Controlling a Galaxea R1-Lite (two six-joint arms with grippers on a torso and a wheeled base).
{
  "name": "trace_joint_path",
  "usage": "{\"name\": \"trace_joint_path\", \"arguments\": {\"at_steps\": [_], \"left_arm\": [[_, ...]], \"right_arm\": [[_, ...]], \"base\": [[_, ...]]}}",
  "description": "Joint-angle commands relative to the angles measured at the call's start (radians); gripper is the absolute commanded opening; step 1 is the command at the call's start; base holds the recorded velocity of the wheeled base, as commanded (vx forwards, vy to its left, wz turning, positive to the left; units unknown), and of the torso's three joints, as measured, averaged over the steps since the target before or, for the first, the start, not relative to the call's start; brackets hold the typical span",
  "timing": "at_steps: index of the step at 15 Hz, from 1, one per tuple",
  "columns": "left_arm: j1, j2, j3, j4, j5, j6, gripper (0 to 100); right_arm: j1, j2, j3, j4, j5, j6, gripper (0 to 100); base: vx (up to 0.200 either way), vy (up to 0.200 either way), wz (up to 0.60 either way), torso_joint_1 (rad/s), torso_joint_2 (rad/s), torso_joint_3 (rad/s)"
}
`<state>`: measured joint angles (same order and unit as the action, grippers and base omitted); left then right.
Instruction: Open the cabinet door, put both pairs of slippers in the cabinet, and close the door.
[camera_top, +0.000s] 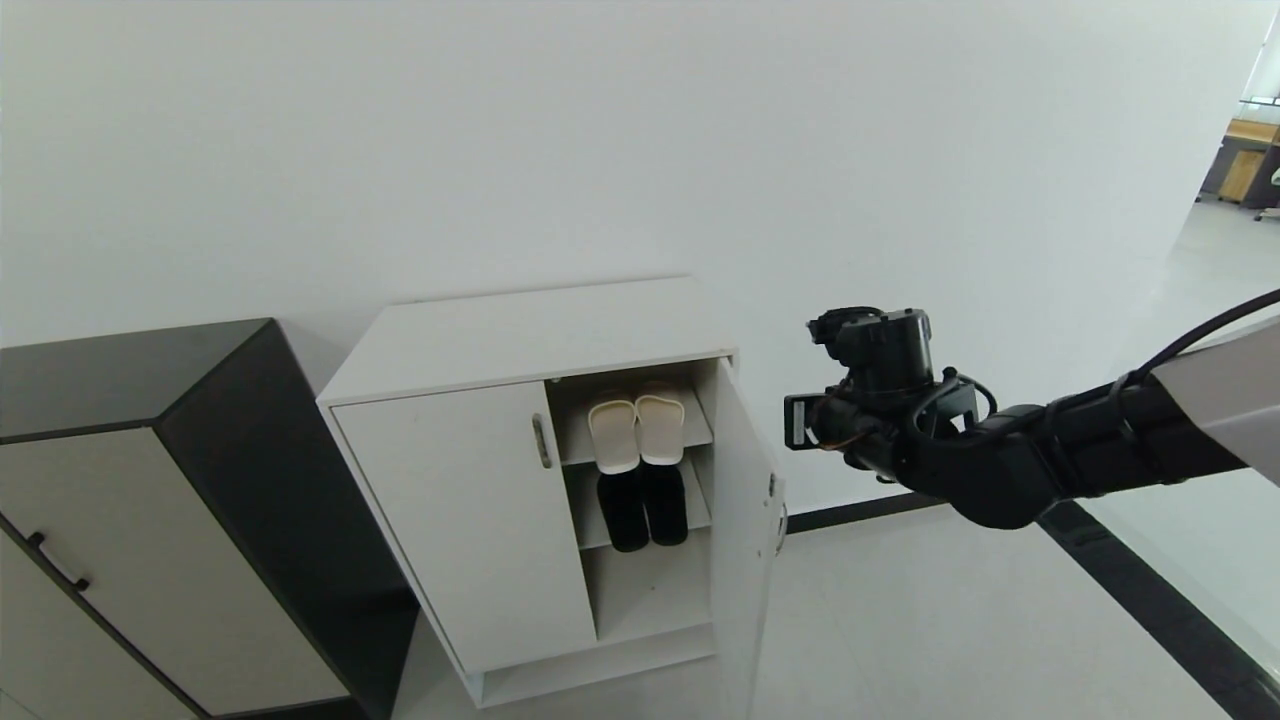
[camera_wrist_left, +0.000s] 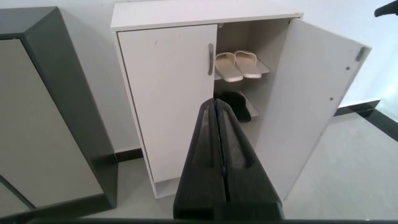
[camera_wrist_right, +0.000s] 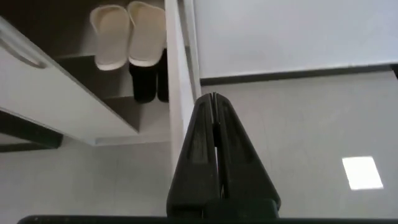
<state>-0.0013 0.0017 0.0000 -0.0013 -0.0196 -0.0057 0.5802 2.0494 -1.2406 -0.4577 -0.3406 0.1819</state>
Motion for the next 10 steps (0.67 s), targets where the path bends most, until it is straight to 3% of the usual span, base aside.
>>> {"name": "trace_joint_path", "arguments": {"at_steps": [1,7,10], "left_arm": [[0.001,0.0,0.0,0.0,0.001,0.0,0],[0.001,0.0,0.0,0.0,0.001,0.0,0],[0.0,0.0,0.0,0.0,0.001,0.001,0]], "right_arm": [[0.038,-0.028,0.076,-0.067,0.003,-0.025,0],[0.072,-0.012,0.09,-0.11,0.008,-0.042,0],[0.072,-0.003,0.09,-0.11,0.008,-0.042,0]], "base": [[0.0,0.0,0.0,0.0,0.0,0.0],[0.0,0.0,0.0,0.0,0.0,0.0],[0.0,0.0,0.6,0.002,0.0,0.001]]}}
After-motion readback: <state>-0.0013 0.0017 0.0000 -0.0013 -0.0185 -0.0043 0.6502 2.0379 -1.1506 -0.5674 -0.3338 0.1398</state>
